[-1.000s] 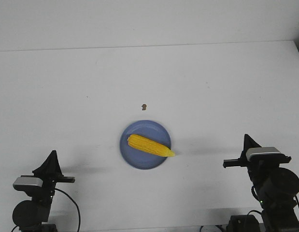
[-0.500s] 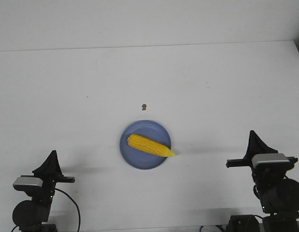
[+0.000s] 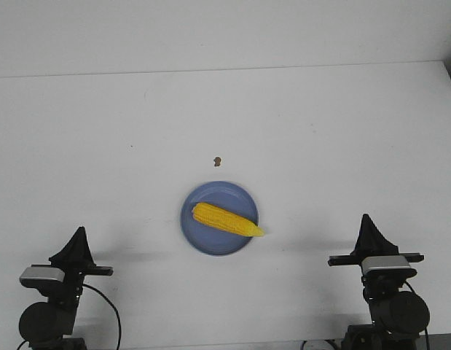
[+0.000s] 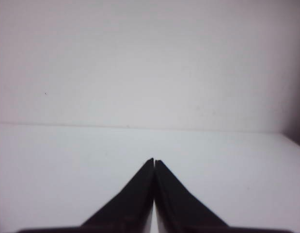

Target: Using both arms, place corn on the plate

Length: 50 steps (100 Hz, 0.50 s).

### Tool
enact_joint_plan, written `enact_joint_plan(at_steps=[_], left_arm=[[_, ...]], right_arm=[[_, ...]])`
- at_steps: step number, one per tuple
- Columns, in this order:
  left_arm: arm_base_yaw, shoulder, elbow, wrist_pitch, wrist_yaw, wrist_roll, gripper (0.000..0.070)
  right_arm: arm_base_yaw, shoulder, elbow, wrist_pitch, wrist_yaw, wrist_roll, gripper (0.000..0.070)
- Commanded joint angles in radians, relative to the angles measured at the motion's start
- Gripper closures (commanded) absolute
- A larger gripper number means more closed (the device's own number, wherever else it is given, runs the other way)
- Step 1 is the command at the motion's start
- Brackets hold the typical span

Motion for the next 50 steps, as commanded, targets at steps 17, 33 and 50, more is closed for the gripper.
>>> enact_joint_plan(at_steps=[17,33,50], left_arm=[[0.002,-0.001,-0.019,0.011,-0.002,-0.003,0.0688],[0.002,-0.001,-0.019,0.011,-0.002,-0.003,0.0688],[0.002,-0.001,-0.019,0.011,-0.002,-0.003,0.0688]], right_arm=[[0.002,-0.002,-0.076,0.128,-0.001,0.031,0.0699],[0.002,-0.002,-0.119,0.183,-0.001,0.051,0.0699],[0.002,-0.002,-0.138,0.189,0.000,0.058,0.0699]])
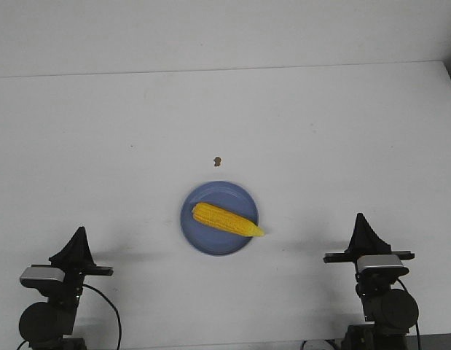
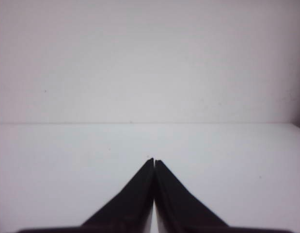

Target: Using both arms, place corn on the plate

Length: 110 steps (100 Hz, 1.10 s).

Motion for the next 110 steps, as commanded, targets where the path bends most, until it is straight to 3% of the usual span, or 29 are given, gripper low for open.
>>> enact_joint_plan(at_steps=[1,31,110], left_arm=[[0.002,-0.001,-0.019,0.011,-0.002,-0.003,0.0688],[0.002,-0.001,-0.019,0.011,-0.002,-0.003,0.0688],[0.002,-0.001,-0.019,0.011,-0.002,-0.003,0.0688]], right_arm=[[0.002,-0.001,-0.006,0.018,0.000,0.016,0.0699],[0.002,-0.001,-0.058,0.109,-0.001,0.018,0.0699],[0.002,-0.001,-0.059,0.107,0.000,0.021,0.0699]])
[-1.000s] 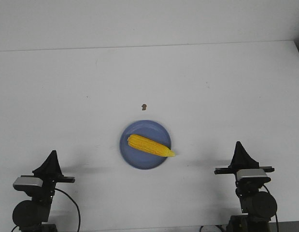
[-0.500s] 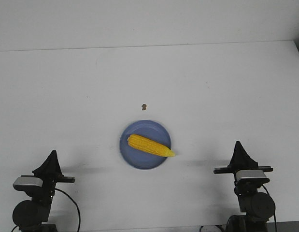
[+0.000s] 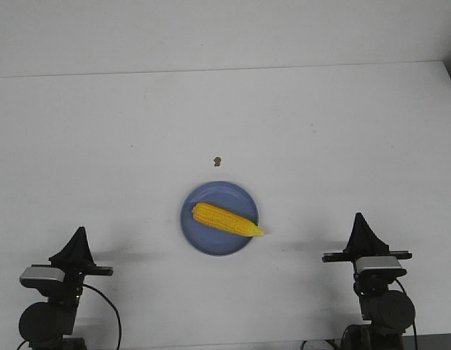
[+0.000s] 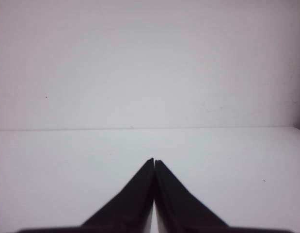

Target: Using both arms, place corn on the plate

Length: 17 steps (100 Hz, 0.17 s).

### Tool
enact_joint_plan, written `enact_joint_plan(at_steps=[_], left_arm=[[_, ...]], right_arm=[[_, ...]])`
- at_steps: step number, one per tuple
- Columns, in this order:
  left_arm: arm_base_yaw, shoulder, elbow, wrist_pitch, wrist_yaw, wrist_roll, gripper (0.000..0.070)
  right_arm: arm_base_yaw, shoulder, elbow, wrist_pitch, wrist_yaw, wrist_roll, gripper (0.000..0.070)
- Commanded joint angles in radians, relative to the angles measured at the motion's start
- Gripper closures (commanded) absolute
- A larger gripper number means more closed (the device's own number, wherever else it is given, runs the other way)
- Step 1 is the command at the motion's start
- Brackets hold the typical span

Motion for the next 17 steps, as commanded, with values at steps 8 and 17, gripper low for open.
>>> enact_joint_plan(at_steps=[8,17], left_arm=[[0.002,-0.001,-0.019,0.011,-0.002,-0.003,0.0688],[0.002,-0.001,-0.019,0.011,-0.002,-0.003,0.0688]], right_arm=[[0.002,-0.001,-0.002,0.011,0.000,0.011,0.0699],[0.002,-0.001,-0.002,0.011,0.000,0.011,0.0699]])
